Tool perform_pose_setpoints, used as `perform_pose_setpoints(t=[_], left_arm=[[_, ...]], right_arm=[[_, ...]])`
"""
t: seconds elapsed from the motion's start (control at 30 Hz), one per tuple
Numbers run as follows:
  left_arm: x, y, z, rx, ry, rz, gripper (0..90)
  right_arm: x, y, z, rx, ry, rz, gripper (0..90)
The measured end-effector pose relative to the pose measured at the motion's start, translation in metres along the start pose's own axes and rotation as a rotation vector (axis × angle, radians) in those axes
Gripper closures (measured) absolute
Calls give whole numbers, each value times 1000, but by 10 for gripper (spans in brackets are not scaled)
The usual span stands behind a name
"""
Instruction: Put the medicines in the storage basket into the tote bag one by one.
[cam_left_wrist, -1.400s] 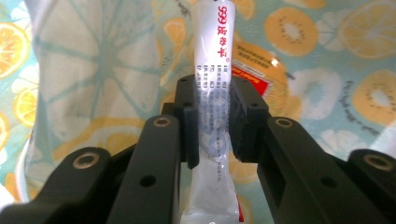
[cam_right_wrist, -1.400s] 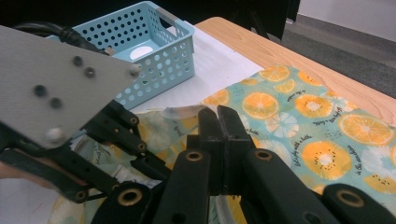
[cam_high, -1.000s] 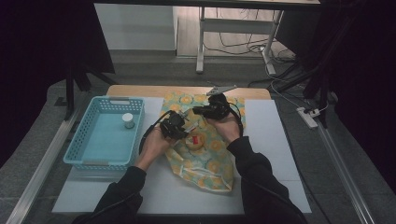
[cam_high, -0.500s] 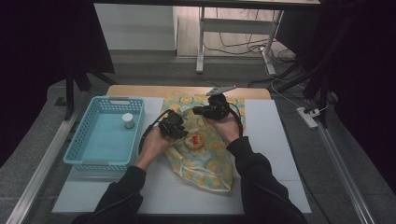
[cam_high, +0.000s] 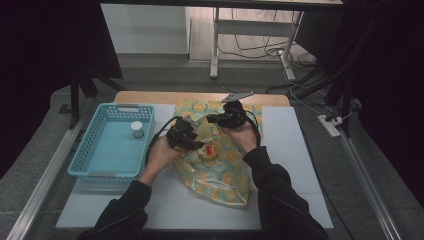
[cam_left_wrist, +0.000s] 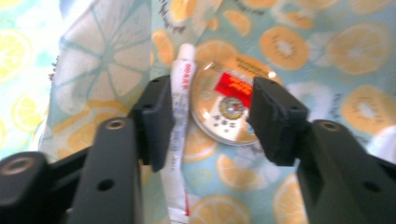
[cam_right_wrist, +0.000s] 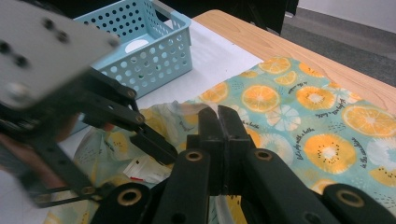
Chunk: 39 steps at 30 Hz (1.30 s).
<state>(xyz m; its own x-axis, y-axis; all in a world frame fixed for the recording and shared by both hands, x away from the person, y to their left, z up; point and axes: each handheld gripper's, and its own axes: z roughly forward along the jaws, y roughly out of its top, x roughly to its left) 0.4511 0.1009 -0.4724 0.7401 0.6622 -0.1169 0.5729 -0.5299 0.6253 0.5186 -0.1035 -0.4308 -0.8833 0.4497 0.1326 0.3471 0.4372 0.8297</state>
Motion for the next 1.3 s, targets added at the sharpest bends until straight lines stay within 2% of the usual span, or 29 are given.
perform_pose_setpoints(t=[0.03, 0.1, 0.2, 0.3, 0.47, 0.7, 0.77, 0.83, 0.97, 1.13, 1.3], left_arm=[[0, 0, -2, 6, -9, 4, 435], [-2, -1, -6, 1, -2, 8, 384], [0, -3, -16, -36, -57, -11, 328], [3, -5, -25, -76, -93, -31, 264], [7, -9, -41, -105, -63, -27, 165], [18, -22, -61, -170, -36, -25, 54], [23, -27, -67, -184, -32, -20, 43], [26, -31, -72, -193, -7, -18, 43], [30, -37, -80, -187, 24, -28, 23], [38, -45, -87, -184, 25, -48, 19], [48, -53, -98, -208, 32, -72, 19]], right_arm=[[0, 0, 0, -1, 0, 1, 900], [-1, -1, 0, 0, -1, 4, 900], [-1, -1, 0, 0, -2, 5, 900], [-1, -1, -1, -1, -2, 2, 900], [-1, -1, -1, 0, -1, 5, 900], [0, -1, -1, 0, 3, 3, 900], [0, -1, -1, 0, 3, 4, 900], [0, -2, -1, -1, 3, 4, 900], [0, -2, -1, 0, 2, 4, 900], [0, -2, -2, 2, 2, 4, 900], [0, -2, -2, 1, 4, 1, 900]])
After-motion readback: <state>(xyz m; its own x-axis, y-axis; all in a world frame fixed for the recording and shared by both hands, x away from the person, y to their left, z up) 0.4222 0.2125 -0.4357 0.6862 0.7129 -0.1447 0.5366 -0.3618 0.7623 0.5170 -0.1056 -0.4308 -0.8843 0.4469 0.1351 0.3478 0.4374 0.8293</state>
